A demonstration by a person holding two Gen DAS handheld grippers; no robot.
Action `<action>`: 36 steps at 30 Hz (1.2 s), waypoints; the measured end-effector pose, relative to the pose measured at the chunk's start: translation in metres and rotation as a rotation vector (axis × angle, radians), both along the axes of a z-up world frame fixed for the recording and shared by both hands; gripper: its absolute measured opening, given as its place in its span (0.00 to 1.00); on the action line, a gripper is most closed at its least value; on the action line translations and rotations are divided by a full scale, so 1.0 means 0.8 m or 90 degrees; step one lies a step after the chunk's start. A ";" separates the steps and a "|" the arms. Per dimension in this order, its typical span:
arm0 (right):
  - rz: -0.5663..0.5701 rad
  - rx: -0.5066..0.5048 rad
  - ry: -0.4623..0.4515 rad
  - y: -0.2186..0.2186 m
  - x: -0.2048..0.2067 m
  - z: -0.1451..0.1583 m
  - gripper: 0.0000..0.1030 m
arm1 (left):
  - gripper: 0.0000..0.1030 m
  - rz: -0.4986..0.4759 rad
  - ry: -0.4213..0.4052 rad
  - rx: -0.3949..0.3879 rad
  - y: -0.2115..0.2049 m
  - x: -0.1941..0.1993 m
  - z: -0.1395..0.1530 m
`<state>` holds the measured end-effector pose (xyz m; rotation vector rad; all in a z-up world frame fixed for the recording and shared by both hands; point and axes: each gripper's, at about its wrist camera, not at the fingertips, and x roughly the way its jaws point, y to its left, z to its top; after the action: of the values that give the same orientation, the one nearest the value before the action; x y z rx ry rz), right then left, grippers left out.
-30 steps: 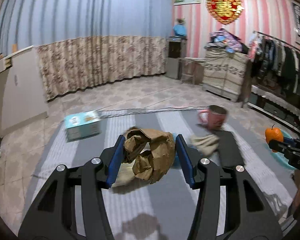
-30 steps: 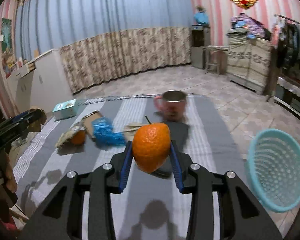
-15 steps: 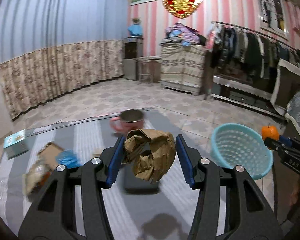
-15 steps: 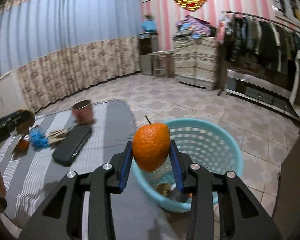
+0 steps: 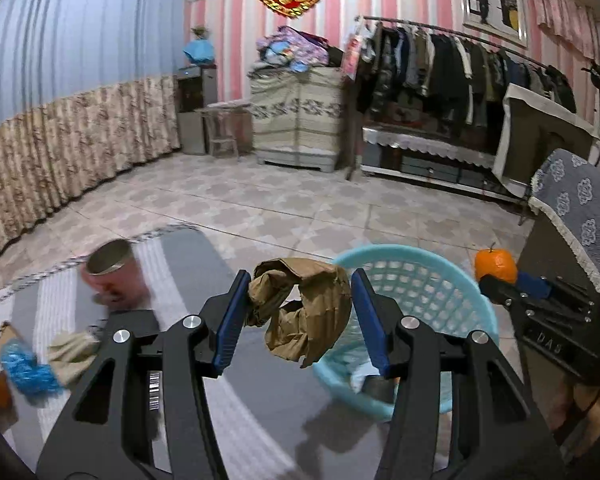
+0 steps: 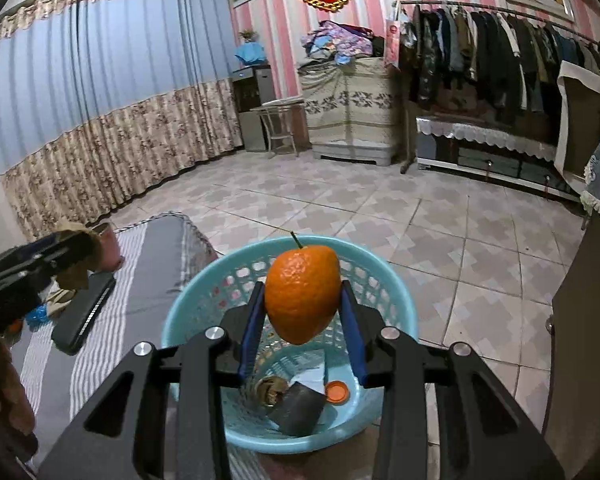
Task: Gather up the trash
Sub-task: 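Open both tools to drop the paper bag and mandarin into the basket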
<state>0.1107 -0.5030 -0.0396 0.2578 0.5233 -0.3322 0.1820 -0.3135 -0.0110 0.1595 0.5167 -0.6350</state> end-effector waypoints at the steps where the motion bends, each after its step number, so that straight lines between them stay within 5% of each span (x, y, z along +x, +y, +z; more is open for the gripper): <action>1: -0.001 -0.003 0.005 -0.003 0.003 -0.003 0.36 | 0.49 -0.006 0.002 0.002 -0.007 0.002 -0.003; 17: -0.028 0.023 0.058 -0.050 0.038 -0.038 0.36 | 0.54 -0.041 0.055 0.025 -0.092 0.049 -0.057; 23: -0.023 0.013 0.072 -0.040 0.043 -0.043 0.36 | 0.65 -0.023 0.064 0.036 -0.082 0.060 -0.062; 28: -0.019 0.008 0.078 -0.032 0.049 -0.045 0.36 | 0.84 0.016 0.009 0.064 -0.064 0.053 -0.052; 31: -0.023 0.010 0.069 -0.030 0.049 -0.045 0.40 | 0.87 0.030 0.003 0.064 -0.050 0.053 -0.047; 34: -0.024 0.014 0.061 -0.029 0.050 -0.046 0.65 | 0.90 0.039 0.012 0.056 -0.037 0.057 -0.045; 36: -0.025 0.013 0.056 -0.029 0.050 -0.046 0.69 | 0.90 0.045 0.013 0.054 -0.031 0.060 -0.044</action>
<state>0.1506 -0.5264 -0.0760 0.2752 0.6090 -0.3782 0.2297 -0.3383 -0.0464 0.2145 0.5675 -0.5468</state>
